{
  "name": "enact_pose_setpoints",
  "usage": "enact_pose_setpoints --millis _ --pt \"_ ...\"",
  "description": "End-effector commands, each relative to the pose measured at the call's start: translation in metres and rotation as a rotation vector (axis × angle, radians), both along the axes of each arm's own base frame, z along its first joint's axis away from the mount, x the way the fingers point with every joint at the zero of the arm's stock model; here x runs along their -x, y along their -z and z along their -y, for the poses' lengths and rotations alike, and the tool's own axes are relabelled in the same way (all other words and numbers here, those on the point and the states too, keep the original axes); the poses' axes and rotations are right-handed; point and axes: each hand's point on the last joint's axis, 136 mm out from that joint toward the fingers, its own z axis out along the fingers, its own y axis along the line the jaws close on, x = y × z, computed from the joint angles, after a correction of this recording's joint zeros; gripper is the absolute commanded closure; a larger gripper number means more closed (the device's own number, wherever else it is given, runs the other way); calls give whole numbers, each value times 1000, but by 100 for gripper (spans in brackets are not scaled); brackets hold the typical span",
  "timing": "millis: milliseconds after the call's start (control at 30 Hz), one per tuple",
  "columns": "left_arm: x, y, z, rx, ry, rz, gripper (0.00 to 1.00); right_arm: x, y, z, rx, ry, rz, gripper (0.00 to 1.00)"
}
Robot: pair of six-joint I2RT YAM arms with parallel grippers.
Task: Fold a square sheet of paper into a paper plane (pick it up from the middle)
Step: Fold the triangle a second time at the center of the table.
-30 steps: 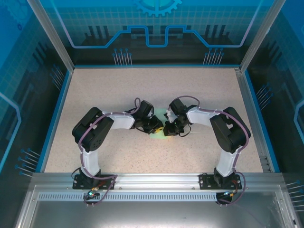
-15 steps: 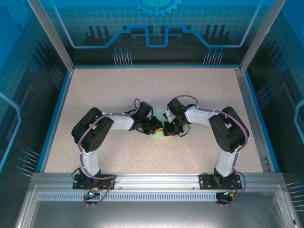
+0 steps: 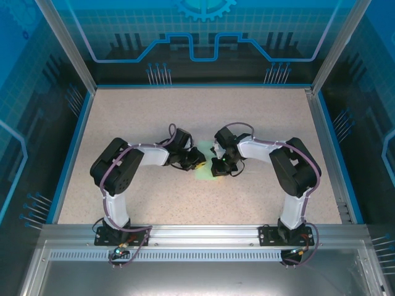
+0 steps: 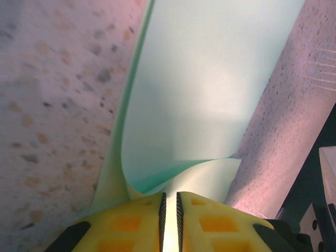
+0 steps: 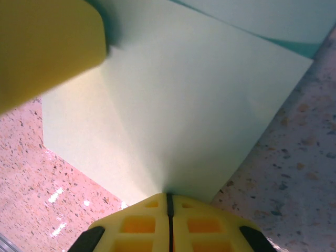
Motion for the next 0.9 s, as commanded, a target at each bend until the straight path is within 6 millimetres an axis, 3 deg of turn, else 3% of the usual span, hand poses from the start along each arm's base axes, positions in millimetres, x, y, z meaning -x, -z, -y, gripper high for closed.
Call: enact_pose_setpoints --millis 0,200,400,567,700,867 --pt "-18 28 -58 -213 -113 -12 83 46 56 61 324 -25 -138 93" --pt "-38 8 -78 -322 -120 26 83 41 51 57 312 -16 -123 93" --pt "-53 -34 -67 -296 -84 122 82 38 45 48 275 -12 -114 93" --pt "-23 -53 -30 -182 -9 146 82 35 41 39 237 4 -111 93" --pt "7 -44 3 -64 38 95 84 32 36 30 188 15 -106 94" --pt "24 -29 15 -4 26 41 88 28 29 23 153 24 -91 97"
